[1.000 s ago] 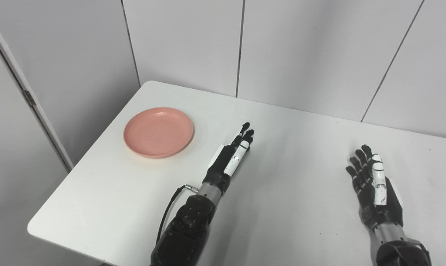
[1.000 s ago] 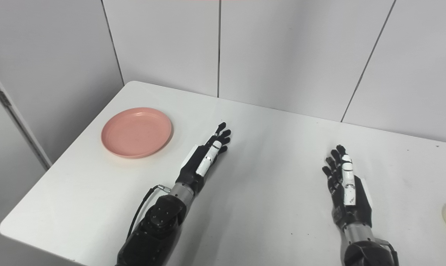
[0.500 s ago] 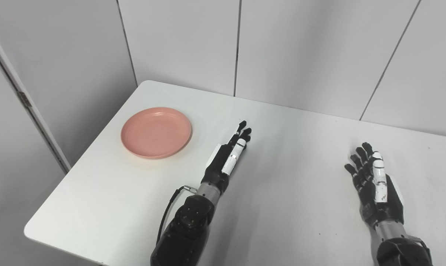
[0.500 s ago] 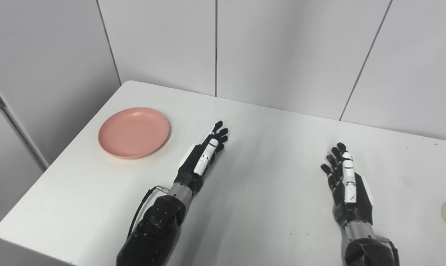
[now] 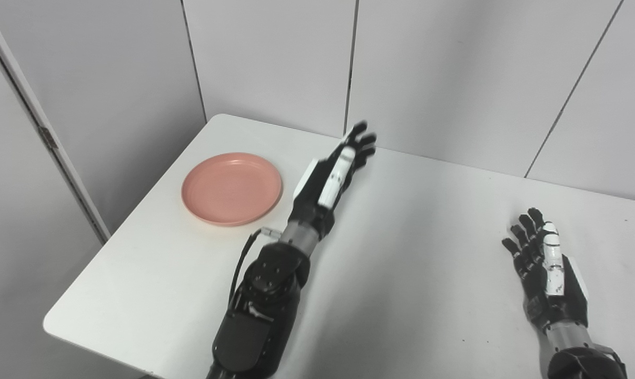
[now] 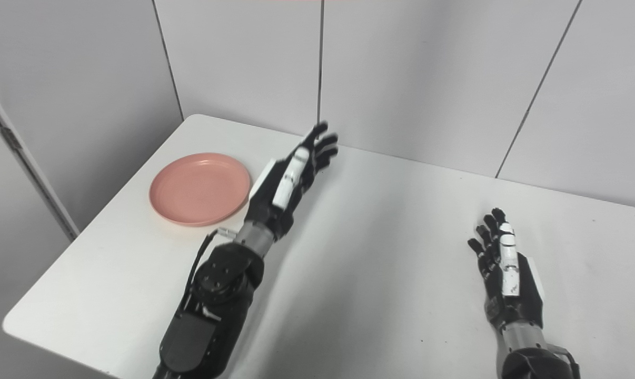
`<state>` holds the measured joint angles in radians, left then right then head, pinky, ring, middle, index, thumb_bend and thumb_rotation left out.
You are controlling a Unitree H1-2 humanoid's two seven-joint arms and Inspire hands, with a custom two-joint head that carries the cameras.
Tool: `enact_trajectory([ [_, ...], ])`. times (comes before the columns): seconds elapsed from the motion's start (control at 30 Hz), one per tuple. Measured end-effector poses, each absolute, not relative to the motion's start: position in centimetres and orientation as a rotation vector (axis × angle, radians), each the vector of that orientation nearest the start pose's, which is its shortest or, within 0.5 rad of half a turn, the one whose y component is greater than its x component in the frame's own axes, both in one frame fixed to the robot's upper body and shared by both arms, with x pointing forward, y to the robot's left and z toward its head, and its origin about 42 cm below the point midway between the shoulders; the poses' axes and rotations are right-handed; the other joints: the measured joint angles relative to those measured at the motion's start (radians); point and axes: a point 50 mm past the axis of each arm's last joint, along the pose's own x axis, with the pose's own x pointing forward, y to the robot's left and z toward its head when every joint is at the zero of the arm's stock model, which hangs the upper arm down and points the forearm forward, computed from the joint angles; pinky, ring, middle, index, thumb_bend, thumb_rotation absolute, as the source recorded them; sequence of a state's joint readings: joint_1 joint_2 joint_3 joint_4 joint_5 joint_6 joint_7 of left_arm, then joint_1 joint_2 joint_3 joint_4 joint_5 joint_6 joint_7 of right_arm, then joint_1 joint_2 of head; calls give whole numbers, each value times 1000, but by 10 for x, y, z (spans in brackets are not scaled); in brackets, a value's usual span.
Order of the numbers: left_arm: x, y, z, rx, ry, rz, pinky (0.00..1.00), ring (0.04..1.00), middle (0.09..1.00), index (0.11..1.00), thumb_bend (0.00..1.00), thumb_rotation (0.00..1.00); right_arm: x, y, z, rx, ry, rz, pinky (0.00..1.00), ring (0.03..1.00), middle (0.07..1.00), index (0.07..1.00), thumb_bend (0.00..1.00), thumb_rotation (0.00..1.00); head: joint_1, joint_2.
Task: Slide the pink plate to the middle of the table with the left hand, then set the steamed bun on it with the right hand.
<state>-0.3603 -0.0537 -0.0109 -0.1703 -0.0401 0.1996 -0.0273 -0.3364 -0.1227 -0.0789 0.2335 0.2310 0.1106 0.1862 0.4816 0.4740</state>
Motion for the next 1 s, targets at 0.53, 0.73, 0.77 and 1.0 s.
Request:
enact_trajectory([
  [0.53,348,218,278,-138,-449,60,928,917,925,929,458,1000,392,-247,140,127,-12,183,1000,1000,1000,1000,107,1000,37,2],
  [0.73,345,255,279,-162,-468,186,929,931,936,942,474,1000,392,-250,141,131,-14,181,1000,1000,1000,1000,109,1000,41,5],
  [0.77,345,260,279,-159,-471,203,942,937,942,945,475,1000,391,-251,141,132,-14,180,1000,1000,1000,1000,107,1000,43,6],
  [1.0,341,294,280,-189,-504,297,938,934,938,933,468,1000,390,-251,142,132,-10,178,1000,1000,1000,1000,106,1000,49,11],
])
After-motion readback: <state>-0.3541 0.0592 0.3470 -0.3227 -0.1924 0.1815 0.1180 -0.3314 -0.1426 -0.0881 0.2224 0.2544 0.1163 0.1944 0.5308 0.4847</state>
